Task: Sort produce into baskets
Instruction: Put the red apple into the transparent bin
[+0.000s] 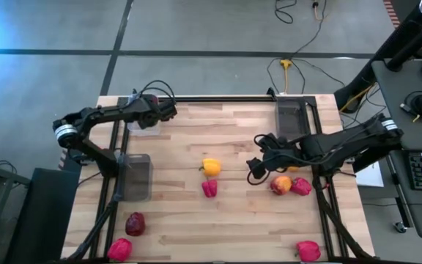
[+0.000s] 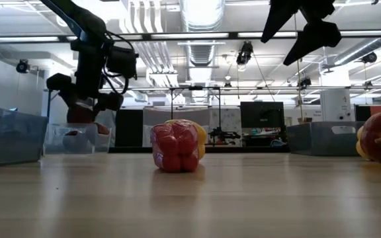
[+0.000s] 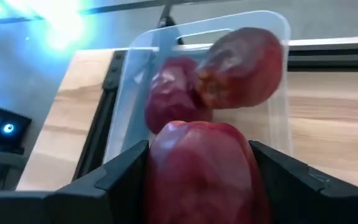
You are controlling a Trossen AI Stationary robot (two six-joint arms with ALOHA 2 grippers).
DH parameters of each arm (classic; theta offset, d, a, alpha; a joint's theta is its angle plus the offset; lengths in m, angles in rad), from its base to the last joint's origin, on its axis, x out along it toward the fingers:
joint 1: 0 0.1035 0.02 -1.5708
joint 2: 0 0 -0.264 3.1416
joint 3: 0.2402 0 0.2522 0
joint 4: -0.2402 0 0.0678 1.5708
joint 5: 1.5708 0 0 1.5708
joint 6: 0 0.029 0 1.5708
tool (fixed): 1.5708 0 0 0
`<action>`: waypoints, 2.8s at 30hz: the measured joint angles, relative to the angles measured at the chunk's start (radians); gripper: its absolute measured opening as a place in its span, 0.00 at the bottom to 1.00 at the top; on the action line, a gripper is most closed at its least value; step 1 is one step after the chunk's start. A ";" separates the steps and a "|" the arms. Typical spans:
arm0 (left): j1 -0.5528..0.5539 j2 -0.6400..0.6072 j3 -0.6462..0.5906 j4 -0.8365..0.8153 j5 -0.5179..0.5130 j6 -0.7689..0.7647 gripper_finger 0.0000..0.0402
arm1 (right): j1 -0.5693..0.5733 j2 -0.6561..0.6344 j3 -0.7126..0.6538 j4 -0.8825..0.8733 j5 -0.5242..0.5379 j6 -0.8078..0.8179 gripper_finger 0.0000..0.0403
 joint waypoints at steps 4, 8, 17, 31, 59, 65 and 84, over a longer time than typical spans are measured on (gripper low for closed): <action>0.002 0.004 0.000 0.048 0.048 0.089 0.61 | 0.000 0.023 0.000 0.001 -0.027 0.013 0.94; 0.003 0.016 0.000 0.049 0.051 0.194 0.63 | 0.000 0.033 -0.001 0.006 -0.054 0.023 0.94; 0.003 0.060 0.000 0.068 0.052 0.282 0.63 | 0.000 0.035 -0.002 0.008 -0.057 0.043 0.94; 0.002 0.091 0.001 0.142 0.128 0.484 0.65 | 0.000 0.042 -0.002 0.014 -0.083 0.034 0.94; -0.498 -0.170 0.213 -0.104 0.633 0.426 0.72 | -0.074 0.063 -0.002 0.054 -0.075 -0.220 0.94; -0.833 -0.189 0.163 -0.118 0.627 0.278 0.72 | -0.105 0.062 -0.002 0.076 -0.074 -0.316 0.94; -1.586 -0.078 0.195 -0.186 0.709 -1.135 0.80 | 0.013 0.069 0.038 0.118 0.048 -0.210 0.94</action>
